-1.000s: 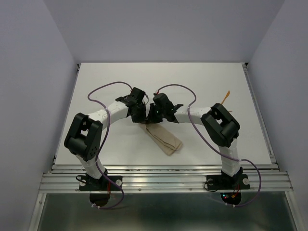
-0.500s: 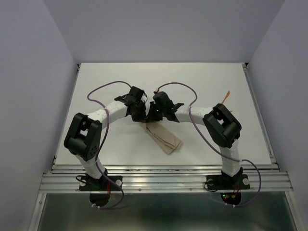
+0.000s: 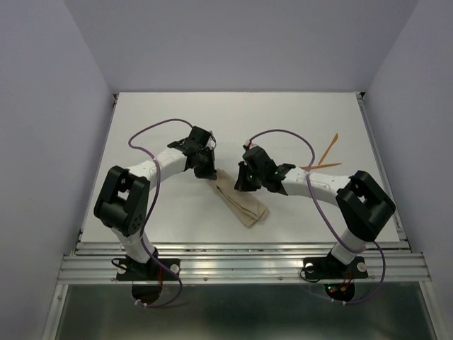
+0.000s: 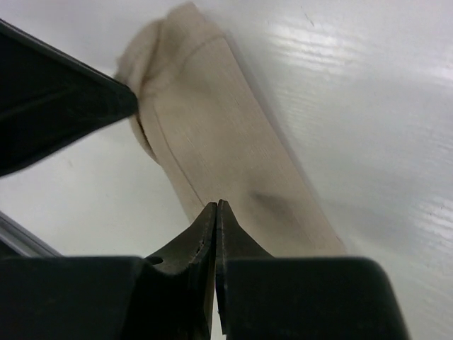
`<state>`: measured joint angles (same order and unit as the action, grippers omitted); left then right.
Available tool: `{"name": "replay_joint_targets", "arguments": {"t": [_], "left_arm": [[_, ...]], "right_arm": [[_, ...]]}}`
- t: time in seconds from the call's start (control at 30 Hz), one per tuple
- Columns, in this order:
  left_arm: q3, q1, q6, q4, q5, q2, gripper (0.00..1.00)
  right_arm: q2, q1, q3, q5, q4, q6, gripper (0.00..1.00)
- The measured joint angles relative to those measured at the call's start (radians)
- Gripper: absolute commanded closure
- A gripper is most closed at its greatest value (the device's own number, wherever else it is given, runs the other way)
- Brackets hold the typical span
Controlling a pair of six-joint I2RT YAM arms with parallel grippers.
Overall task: Fold the napkin into a case and place the utensils inside
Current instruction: Stuff the top corner of the smaller-rectangle-folded napkin into the folded napkin, then smooth out the smaller rectangle-folded napkin at the center of the board.
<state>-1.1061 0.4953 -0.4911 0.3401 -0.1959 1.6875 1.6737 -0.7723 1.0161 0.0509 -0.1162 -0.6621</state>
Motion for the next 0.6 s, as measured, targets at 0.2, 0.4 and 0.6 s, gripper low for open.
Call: {"name": "replay_joint_targets", "arguments": {"t": [0.2,0.4,0.6], "left_arm": [[0.000,0.000,0.000,-0.002,-0.010,0.000,1.00],[0.000,0.000,0.000,-0.008,-0.016,0.017,1.00],[0.000,0.003,0.000,-0.008,-0.017,0.050,1.00]], "right_arm": [[0.005,-0.055,-0.034,-0.008,-0.032,0.000,0.97],[0.087,-0.076,-0.022,-0.006,-0.011,-0.004,0.97],[0.109,-0.075,-0.002,-0.003,-0.005,-0.003,0.97]]}}
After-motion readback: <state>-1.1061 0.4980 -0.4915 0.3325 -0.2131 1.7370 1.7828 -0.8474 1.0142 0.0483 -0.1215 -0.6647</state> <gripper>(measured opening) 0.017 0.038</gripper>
